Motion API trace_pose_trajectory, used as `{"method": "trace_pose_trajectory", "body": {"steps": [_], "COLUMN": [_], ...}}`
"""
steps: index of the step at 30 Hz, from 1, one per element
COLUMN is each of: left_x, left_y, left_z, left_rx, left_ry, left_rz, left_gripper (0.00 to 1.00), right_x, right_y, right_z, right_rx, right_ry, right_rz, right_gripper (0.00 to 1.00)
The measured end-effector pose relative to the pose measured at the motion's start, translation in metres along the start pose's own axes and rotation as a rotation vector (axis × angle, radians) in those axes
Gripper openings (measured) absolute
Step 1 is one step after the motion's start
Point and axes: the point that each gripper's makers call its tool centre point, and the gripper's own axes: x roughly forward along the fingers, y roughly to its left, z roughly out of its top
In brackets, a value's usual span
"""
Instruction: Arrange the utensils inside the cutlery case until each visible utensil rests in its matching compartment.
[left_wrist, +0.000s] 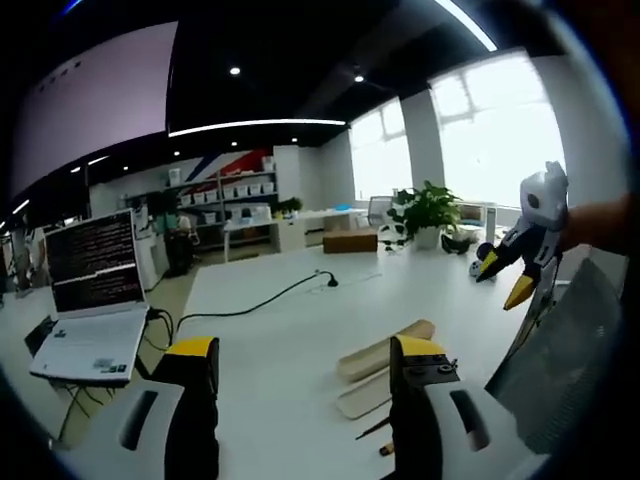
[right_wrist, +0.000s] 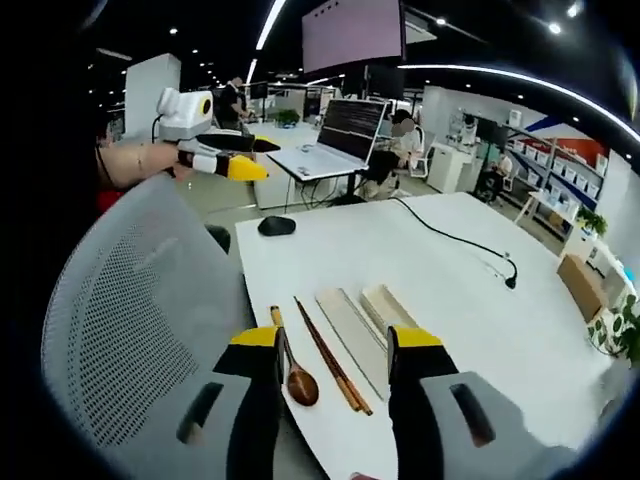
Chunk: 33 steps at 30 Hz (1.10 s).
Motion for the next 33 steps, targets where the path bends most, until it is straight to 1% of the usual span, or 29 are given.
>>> {"method": "trace_pose_trajectory", "body": {"steps": [3, 7, 11, 14, 17, 24, 25, 27, 28, 30, 33], "left_x": [0.000, 0.000, 0.000, 0.000, 0.000, 0.001, 0.001, 0.001, 0.001, 0.000, 0.000], "left_y": [0.000, 0.001, 0.001, 0.003, 0.002, 0.000, 0.000, 0.001, 0.001, 0.002, 0.002], "left_z": [0.001, 0.000, 0.000, 0.002, -0.001, -0.003, -0.004, -0.004, -0.004, -0.004, -0.004], "left_rx": [0.003, 0.000, 0.004, 0.022, 0.002, 0.003, 0.004, 0.006, 0.006, 0.005, 0.004], "left_ry": [-0.003, -0.001, -0.002, -0.009, 0.003, 0.008, 0.009, 0.009, 0.008, 0.008, 0.008], "left_rz": [0.002, 0.001, -0.003, 0.009, -0.009, -0.025, -0.027, -0.026, -0.025, -0.024, -0.023], "left_gripper": [0.70, 0.70, 0.69, 0.70, 0.68, 0.65, 0.65, 0.64, 0.64, 0.64, 0.64], "right_x": [0.009, 0.021, 0.030, 0.038, 0.046, 0.062, 0.065, 0.068, 0.070, 0.076, 0.082], "right_y": [0.001, 0.009, 0.013, 0.012, 0.013, 0.011, 0.011, 0.015, 0.016, 0.016, 0.020], "right_z": [-0.006, -0.020, -0.030, -0.036, -0.041, -0.052, -0.054, -0.058, -0.060, -0.063, -0.070], "right_rx": [-0.032, -0.093, -0.125, -0.120, -0.153, -0.178, -0.173, -0.166, -0.168, -0.172, -0.193], "right_ry": [0.046, 0.132, 0.186, 0.227, 0.269, 0.329, 0.340, 0.358, 0.360, 0.368, 0.409], "right_rz": [0.038, 0.112, 0.160, 0.177, 0.195, 0.226, 0.230, 0.254, 0.260, 0.262, 0.285], "right_gripper": [0.39, 0.36, 0.34, 0.30, 0.28, 0.23, 0.21, 0.12, 0.11, 0.13, 0.14]}}
